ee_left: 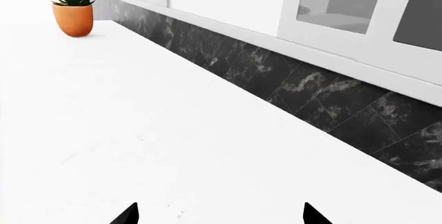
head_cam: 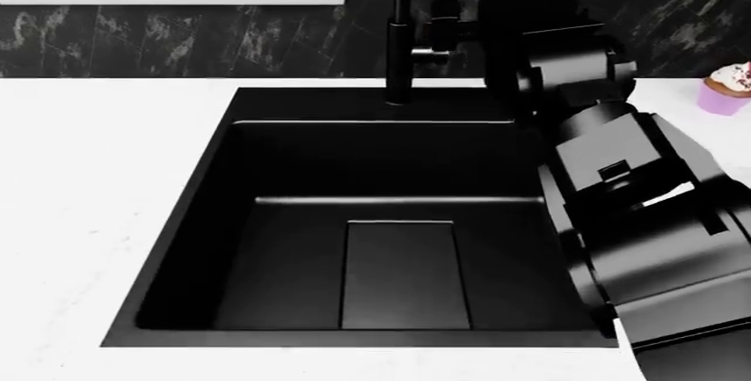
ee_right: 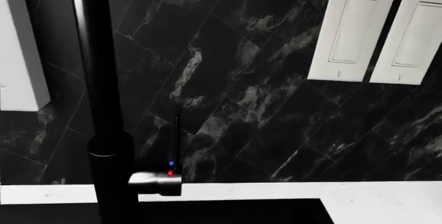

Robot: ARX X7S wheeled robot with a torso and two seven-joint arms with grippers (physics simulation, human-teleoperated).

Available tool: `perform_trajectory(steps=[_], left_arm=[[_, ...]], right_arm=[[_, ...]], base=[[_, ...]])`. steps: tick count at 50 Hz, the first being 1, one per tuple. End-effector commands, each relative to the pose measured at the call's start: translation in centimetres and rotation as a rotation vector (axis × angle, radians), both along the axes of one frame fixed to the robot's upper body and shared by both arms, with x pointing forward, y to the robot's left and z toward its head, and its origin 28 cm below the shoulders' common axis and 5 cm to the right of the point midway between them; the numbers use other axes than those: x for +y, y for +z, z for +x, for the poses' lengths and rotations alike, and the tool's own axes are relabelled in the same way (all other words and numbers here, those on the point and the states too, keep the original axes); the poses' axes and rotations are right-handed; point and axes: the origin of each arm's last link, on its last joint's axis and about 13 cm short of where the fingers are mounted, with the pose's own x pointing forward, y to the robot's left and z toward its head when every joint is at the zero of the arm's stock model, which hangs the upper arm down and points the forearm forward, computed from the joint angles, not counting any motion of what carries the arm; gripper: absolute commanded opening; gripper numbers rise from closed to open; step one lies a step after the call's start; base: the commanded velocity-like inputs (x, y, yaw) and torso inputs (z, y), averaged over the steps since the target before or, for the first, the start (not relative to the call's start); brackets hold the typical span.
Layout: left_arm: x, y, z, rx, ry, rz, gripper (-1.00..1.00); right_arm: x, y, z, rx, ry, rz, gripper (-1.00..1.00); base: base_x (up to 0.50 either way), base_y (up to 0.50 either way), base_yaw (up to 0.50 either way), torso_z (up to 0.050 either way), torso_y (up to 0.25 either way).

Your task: Pick the kiwi from the counter and place it in the sink. Then turn on the sink faucet.

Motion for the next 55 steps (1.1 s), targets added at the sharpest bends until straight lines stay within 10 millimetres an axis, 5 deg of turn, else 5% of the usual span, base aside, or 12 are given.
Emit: perform_trajectory(steps=[1, 22, 32, 34, 36, 37, 40, 55], left_arm=[[-0.1, -0.2, 0.2, 0.005, -0.006, 0.000, 1.00], [-0.1, -0.4, 0.3, 0.011, -0.008, -0.001, 1.00], [-0.2, -0.6, 0.4, 0.019, -0.010, 0.003, 1.00], [-0.1, -0.7, 0.4, 0.021, -0.010, 0.005, 1.00], [-0.1, -0.7, 0.5, 0.024, -0.009, 0.006, 1.00], [-0.1, -0.8, 0.5, 0.024, -0.010, 0.005, 1.00], [-0.3, -0.9, 0.7, 0.026, -0.013, 0.005, 1.00], [-0.2, -1.4, 0.7, 0.033, -0.010, 0.001, 1.00]], right_arm=[[0.0, -0.4, 0.0, 0.007, 0.006, -0.002, 1.00], [0.0, -0.8, -0.1, 0.040, 0.002, -0.036, 1.00], [-0.1, -0.8, -0.2, 0.063, -0.088, -0.023, 1.00], [-0.1, 0.5, -0.3, 0.058, -0.088, 0.029, 1.00], [0.1, 1.6, -0.6, 0.066, -0.074, 0.005, 1.00], [-0.8, 0.4, -1.2, 0.142, -0.107, 0.006, 1.00], [-0.3, 2.8, -3.7, 0.069, -0.112, -0.025, 1.00], [-1.7, 4.2, -8.4, 0.163, -0.121, 0.050, 1.00]], base=[[0.50, 0.00, 0.00, 0.000, 0.000], [0.50, 0.00, 0.00, 0.000, 0.001], [0.00, 0.00, 0.00, 0.000, 0.000], [0.00, 0.00, 0.00, 0.000, 0.000], [0.00, 0.00, 0.00, 0.000, 0.005], [0.00, 0.00, 0.00, 0.000, 0.000], [0.00, 0.00, 0.00, 0.000, 0.000], [0.00, 0.00, 0.00, 0.000, 0.000]])
